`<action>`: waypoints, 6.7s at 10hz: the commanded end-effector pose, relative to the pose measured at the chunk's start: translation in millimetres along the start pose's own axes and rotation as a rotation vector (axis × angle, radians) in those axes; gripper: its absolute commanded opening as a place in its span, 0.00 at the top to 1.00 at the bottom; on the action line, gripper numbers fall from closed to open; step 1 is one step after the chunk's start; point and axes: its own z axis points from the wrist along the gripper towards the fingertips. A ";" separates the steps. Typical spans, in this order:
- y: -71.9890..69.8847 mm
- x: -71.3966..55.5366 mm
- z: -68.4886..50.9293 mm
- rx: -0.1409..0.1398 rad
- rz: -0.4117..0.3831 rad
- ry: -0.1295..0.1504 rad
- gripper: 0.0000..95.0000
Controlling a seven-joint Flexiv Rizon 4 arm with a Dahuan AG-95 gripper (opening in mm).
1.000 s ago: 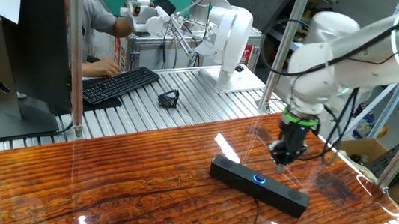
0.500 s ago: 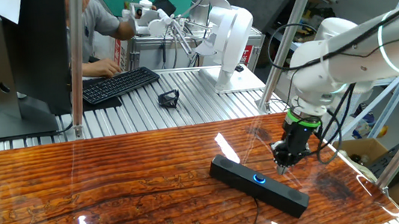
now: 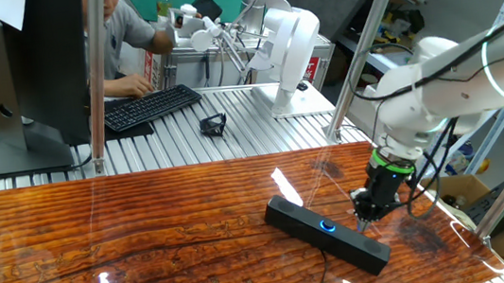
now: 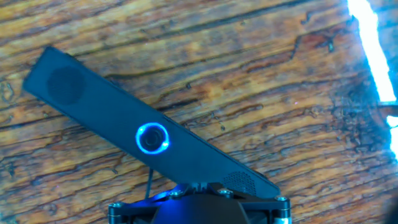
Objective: Turn the knob to decrease the volume of the speaker
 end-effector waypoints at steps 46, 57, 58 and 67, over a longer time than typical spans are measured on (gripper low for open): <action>56.0 -61.9 22.8 -0.021 0.566 0.027 1.00; 55.6 -68.7 16.6 -0.002 1.287 0.031 1.00; 55.6 -69.6 16.0 -0.001 1.334 0.030 1.00; 55.5 -70.4 15.2 -0.009 1.568 0.033 1.00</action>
